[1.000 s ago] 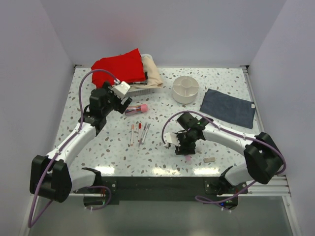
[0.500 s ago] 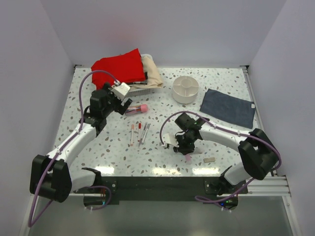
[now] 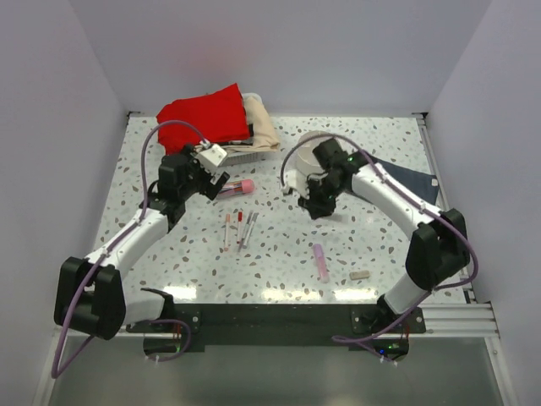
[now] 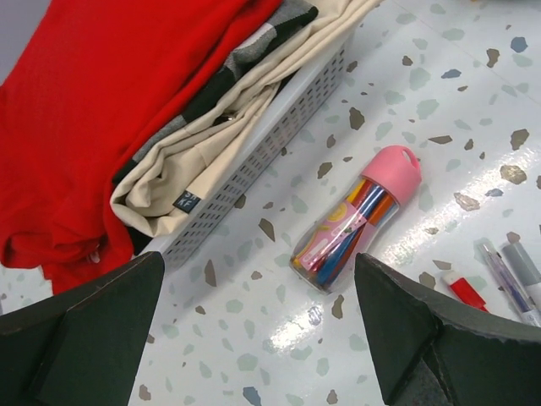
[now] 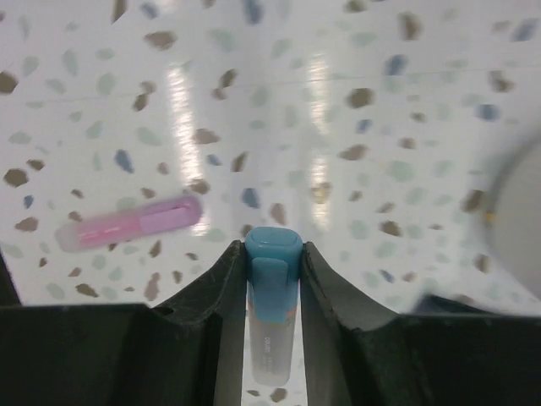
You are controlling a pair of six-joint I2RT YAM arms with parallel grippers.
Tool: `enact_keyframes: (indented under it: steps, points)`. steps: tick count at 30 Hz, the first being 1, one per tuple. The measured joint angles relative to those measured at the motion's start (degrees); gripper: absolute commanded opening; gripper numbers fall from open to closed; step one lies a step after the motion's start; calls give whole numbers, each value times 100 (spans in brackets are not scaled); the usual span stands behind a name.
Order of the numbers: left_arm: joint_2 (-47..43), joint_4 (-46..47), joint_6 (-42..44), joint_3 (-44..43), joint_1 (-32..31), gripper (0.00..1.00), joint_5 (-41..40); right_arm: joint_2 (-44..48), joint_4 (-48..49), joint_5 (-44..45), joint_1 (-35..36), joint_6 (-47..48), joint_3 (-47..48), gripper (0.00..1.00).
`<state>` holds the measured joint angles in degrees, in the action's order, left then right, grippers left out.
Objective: Sort the stationery into containers
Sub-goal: Pick up the stationery from the corner of the board, then place the stationery in the storage box.
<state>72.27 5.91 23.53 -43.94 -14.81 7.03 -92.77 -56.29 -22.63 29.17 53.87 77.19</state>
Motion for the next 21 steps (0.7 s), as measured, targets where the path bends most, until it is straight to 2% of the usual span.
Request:
enact_keyframes:
  steps: [3, 6, 8, 12, 16, 21]
  points:
    - [181, 2, -50, -79, 0, 100, 184, -197, 142, -210, -566, -374, 1154, 0]
    - [413, 2, -142, -289, -2, 100, 345, -212, 881, -337, -1010, -1038, 1574, 0]
    - [632, 13, -201, -531, -2, 100, 431, -190, 1786, -323, -1268, -1655, 1456, 0]
    - [1145, 37, -304, -1071, -9, 100, 501, -79, 4026, 105, -1416, -2758, 396, 0]
    - [1700, -116, -402, -1725, -22, 100, 474, -470, 5598, 680, -1379, -3694, 96, 0]
    - [2085, -286, -450, -2216, -24, 100, 470, -979, 6802, 1196, -1368, -4201, 223, 0]
